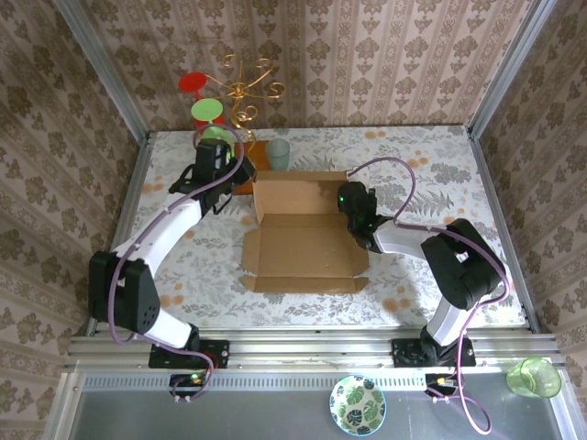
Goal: Fold the paper box
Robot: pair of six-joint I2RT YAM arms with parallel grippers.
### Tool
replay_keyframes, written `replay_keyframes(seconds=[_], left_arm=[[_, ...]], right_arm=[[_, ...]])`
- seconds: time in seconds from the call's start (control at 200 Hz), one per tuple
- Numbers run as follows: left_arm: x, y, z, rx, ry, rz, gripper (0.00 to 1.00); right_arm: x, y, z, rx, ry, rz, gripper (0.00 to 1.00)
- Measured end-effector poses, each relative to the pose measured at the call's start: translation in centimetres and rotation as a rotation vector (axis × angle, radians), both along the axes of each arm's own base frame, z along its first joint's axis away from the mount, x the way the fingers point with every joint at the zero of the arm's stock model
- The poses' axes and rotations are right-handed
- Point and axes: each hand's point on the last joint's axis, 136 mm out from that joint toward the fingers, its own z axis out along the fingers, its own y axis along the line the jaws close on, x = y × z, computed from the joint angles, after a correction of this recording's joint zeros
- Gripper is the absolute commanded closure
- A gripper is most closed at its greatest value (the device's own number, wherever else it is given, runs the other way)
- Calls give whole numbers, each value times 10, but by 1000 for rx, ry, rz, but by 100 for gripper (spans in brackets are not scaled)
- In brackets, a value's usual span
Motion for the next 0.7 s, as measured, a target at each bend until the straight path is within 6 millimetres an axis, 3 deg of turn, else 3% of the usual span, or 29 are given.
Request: replay_keyframes(seconds=[0.17, 0.45, 0.7], left_arm=[[6, -14, -17, -23, 28, -26, 65], [10, -21, -11, -62, 6, -40, 72], [1, -15, -25, -10, 60, -45, 56]], right_arm=[[0, 0, 0, 0, 0, 0, 100], [0, 0, 0, 0, 0, 0, 100], [0, 0, -1, -1, 1, 0, 100]])
